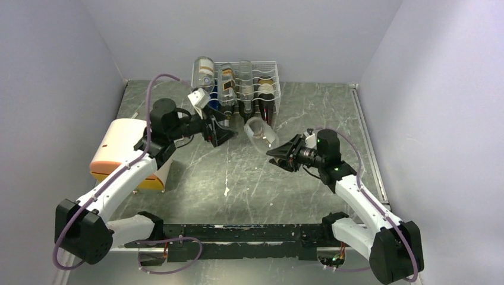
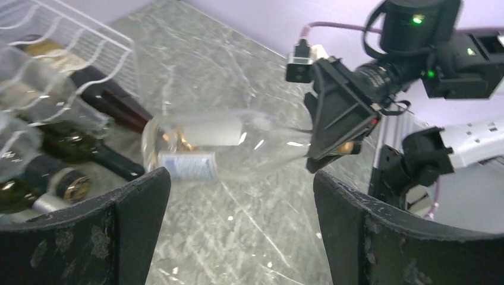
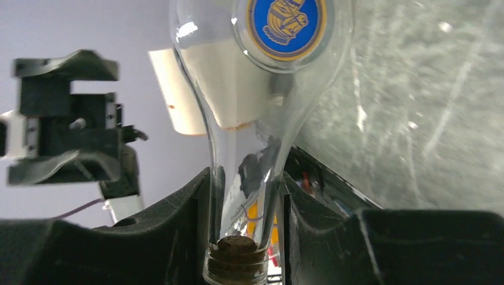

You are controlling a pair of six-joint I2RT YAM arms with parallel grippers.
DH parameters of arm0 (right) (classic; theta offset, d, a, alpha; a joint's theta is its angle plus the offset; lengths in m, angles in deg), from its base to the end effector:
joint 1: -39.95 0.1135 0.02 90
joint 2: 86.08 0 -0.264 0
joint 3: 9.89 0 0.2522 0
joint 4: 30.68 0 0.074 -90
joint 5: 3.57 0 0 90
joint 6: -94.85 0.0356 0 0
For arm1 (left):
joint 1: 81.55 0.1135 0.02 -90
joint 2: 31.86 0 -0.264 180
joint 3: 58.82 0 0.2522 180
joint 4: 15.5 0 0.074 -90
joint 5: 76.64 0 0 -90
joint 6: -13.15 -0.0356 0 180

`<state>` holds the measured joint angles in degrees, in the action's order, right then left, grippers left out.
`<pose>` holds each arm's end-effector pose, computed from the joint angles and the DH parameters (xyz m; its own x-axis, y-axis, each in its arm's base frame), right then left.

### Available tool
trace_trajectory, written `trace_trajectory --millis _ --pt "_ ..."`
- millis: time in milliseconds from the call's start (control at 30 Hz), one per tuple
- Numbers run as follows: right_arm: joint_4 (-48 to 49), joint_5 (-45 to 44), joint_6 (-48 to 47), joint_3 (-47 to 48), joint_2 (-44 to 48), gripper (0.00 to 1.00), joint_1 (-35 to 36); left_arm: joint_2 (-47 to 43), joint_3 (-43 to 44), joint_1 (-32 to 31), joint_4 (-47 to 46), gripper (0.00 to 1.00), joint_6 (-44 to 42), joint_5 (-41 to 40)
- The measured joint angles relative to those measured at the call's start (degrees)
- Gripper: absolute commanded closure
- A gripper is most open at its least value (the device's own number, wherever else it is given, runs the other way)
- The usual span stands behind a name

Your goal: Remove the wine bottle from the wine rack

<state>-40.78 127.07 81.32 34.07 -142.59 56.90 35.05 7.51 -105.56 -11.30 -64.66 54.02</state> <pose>0.1977 0.0845 0.2400 -0.8603 0.5091 0.0279 0.1719 0.2380 0.9559 0.2366 -0.1308 0.3454 -0.2648 -0.0574 -0.9626 0.8654 0.4262 -0.2635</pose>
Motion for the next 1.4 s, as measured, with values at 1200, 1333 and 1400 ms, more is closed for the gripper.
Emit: trace_trajectory --millis 1200,1333,1400 --pt "-69.22 -35.52 -61.88 57.48 -30.01 1.00 10.73 7.10 6.08 -13.00 10.80 0.07 -4.04 -13.09" --pt "-74.77 -42.80 -62.77 59.63 -30.82 1.00 10.21 4.70 5.99 -13.00 11.58 0.07 -4.02 -15.19" --pt "-76.63 -45.05 -62.88 60.46 -31.54 1.00 9.55 3.04 5.97 -13.00 11.56 0.07 -4.04 -15.93"
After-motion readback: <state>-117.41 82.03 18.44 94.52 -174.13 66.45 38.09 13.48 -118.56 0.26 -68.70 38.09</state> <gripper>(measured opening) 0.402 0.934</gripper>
